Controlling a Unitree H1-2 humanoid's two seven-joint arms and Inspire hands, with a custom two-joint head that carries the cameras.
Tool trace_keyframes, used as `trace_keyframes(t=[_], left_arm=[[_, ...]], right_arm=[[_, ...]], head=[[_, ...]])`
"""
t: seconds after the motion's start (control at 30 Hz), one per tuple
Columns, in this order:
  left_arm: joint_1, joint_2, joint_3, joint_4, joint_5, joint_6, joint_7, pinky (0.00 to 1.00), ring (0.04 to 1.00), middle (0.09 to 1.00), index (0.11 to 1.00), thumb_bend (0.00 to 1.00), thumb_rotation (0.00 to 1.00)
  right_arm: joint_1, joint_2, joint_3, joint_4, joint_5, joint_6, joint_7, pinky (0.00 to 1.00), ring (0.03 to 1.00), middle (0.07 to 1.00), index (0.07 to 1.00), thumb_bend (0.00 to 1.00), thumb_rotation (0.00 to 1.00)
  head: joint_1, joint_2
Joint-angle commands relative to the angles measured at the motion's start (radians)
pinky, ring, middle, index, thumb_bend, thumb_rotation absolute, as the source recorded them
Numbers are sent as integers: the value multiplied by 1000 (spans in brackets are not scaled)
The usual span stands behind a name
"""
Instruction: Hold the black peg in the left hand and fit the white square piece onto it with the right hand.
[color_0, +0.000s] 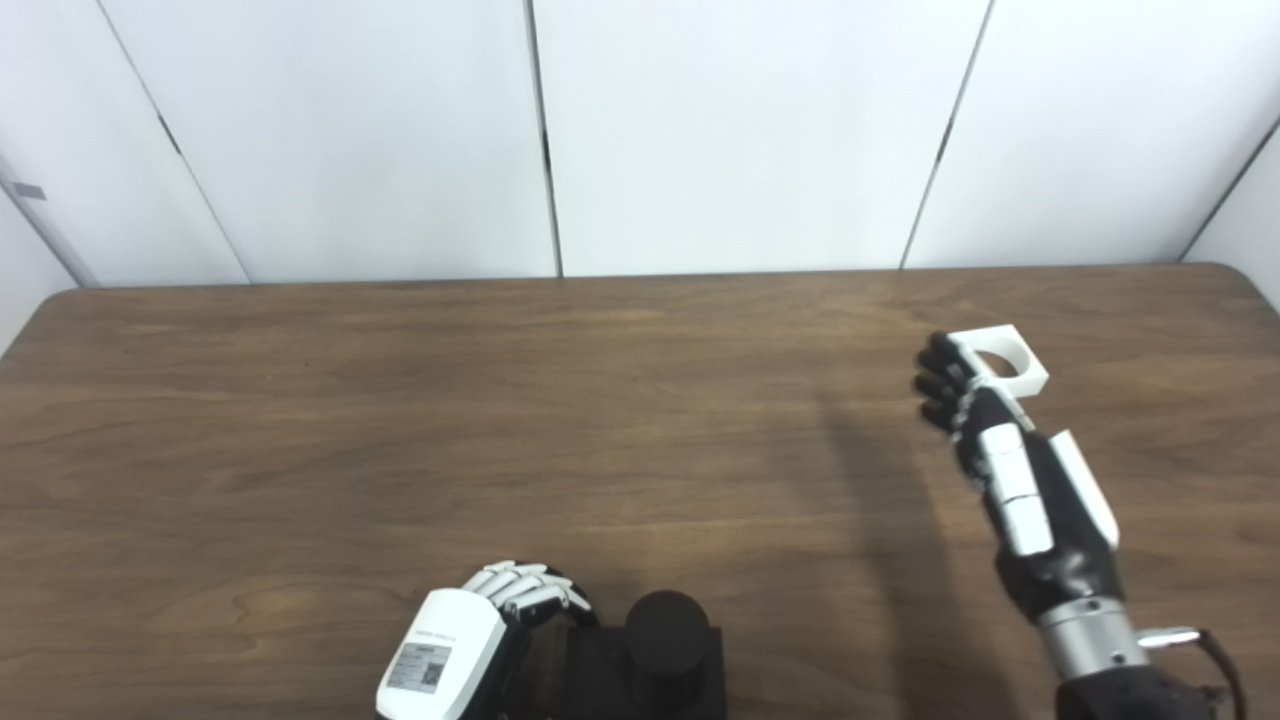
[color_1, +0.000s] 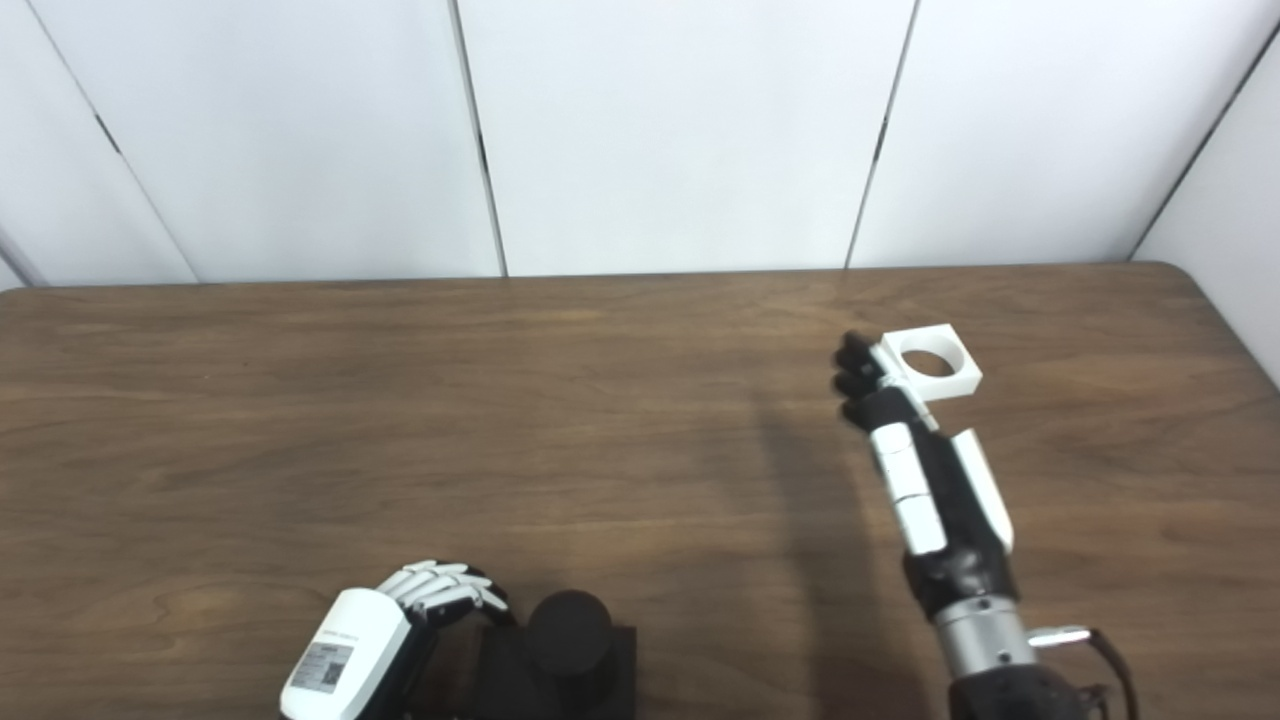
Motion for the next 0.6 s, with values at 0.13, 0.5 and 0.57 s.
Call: trace_keyframes(t=[0.13,0.5,0.57], left_arm=[[11,14,-4,14,23,0,-58,783,765,701,488,516,44],[20,21,22,38,6,-33,-38,776,764,704,487,517,45],[20,22,25,42,1,-36,-40,780,768,708,488,517,45]], right_arm=[[-60,-279,-12,-58,-209,54,76,853,892,887,884,441,656],[-274,-570,28,63,-384,133,234,858,923,899,852,820,155],[-308,-599,47,92,-404,132,258,849,932,906,844,851,129]], head=[[-36,-10],[-71,-21],[-72,-21]])
